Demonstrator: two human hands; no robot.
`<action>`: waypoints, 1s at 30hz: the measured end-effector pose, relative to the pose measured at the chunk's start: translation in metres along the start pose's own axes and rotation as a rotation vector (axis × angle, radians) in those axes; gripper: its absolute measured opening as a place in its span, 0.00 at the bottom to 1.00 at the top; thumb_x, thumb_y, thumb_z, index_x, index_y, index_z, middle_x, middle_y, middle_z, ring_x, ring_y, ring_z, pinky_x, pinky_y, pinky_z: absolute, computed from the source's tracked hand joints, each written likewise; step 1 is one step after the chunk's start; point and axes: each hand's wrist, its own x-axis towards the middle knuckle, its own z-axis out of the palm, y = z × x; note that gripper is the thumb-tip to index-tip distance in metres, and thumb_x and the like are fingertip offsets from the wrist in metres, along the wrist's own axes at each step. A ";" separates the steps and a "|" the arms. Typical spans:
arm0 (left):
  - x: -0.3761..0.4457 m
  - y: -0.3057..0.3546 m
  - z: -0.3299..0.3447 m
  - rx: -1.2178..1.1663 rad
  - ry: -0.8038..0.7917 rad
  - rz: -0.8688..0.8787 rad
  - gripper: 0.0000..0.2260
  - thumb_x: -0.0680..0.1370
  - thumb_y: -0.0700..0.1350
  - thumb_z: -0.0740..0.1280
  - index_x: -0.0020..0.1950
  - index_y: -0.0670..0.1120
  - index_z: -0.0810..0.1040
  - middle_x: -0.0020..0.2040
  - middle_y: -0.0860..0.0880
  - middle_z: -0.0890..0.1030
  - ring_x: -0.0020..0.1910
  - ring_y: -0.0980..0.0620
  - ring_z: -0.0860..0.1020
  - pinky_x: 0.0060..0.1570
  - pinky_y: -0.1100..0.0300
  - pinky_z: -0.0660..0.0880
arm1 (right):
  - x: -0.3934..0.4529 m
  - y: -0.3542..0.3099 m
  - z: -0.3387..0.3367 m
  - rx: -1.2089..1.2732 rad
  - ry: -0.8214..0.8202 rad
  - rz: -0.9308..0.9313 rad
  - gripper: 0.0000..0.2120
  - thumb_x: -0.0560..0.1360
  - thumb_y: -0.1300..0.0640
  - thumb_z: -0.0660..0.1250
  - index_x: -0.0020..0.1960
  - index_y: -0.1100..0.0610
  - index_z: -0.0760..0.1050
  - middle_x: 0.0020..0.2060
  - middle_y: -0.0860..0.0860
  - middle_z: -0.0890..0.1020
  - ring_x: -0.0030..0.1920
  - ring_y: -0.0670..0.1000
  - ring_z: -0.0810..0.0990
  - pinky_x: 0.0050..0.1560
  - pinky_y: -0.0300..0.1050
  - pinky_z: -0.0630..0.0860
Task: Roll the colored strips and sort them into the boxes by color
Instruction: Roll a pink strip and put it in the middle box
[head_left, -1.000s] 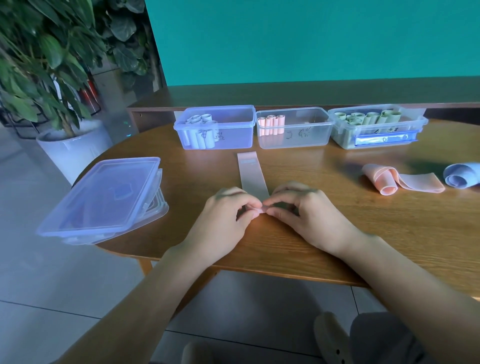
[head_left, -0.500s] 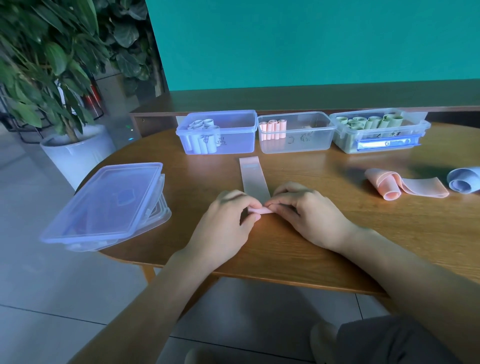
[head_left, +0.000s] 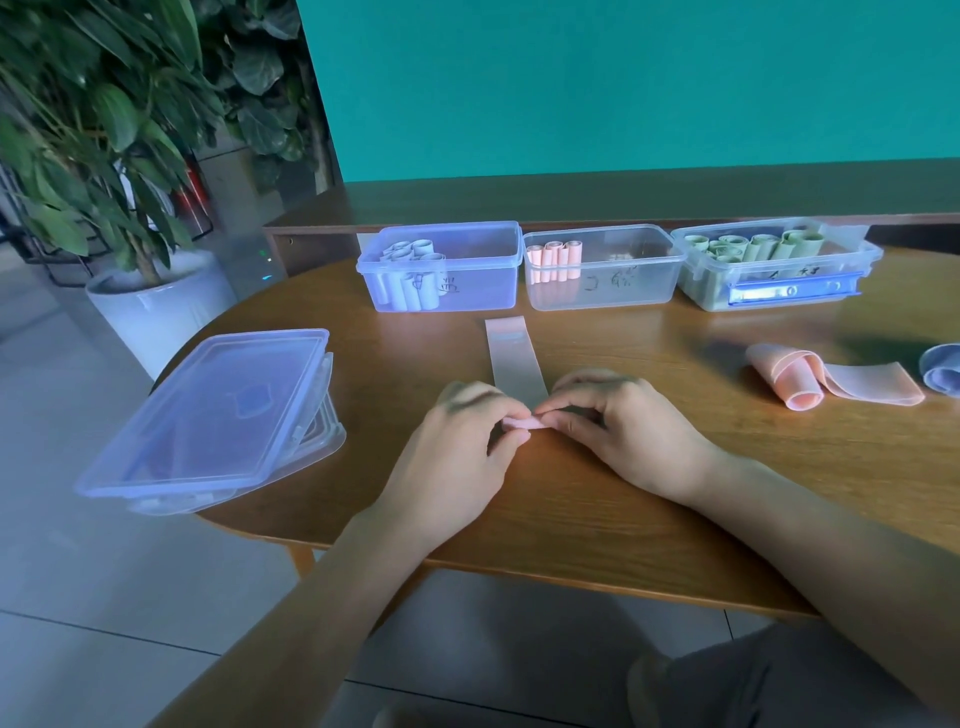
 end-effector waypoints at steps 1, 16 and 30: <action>0.001 -0.001 0.001 0.001 -0.009 -0.005 0.08 0.82 0.50 0.66 0.59 0.55 0.81 0.56 0.58 0.78 0.56 0.61 0.71 0.53 0.70 0.65 | 0.000 0.000 0.000 -0.005 -0.002 0.000 0.09 0.81 0.48 0.66 0.57 0.44 0.83 0.51 0.38 0.80 0.52 0.43 0.79 0.50 0.50 0.80; 0.015 -0.008 0.004 -0.010 -0.010 0.003 0.08 0.81 0.50 0.66 0.59 0.54 0.81 0.55 0.58 0.78 0.56 0.59 0.71 0.56 0.61 0.73 | 0.012 0.011 0.000 -0.044 -0.003 -0.026 0.09 0.82 0.49 0.66 0.58 0.44 0.84 0.51 0.39 0.80 0.51 0.42 0.79 0.50 0.50 0.80; 0.020 -0.014 0.008 0.055 0.010 0.015 0.11 0.81 0.51 0.66 0.63 0.54 0.80 0.60 0.57 0.78 0.60 0.59 0.71 0.57 0.68 0.67 | 0.016 0.014 0.000 -0.102 0.004 -0.027 0.10 0.82 0.50 0.67 0.60 0.46 0.82 0.55 0.39 0.78 0.54 0.43 0.78 0.52 0.47 0.79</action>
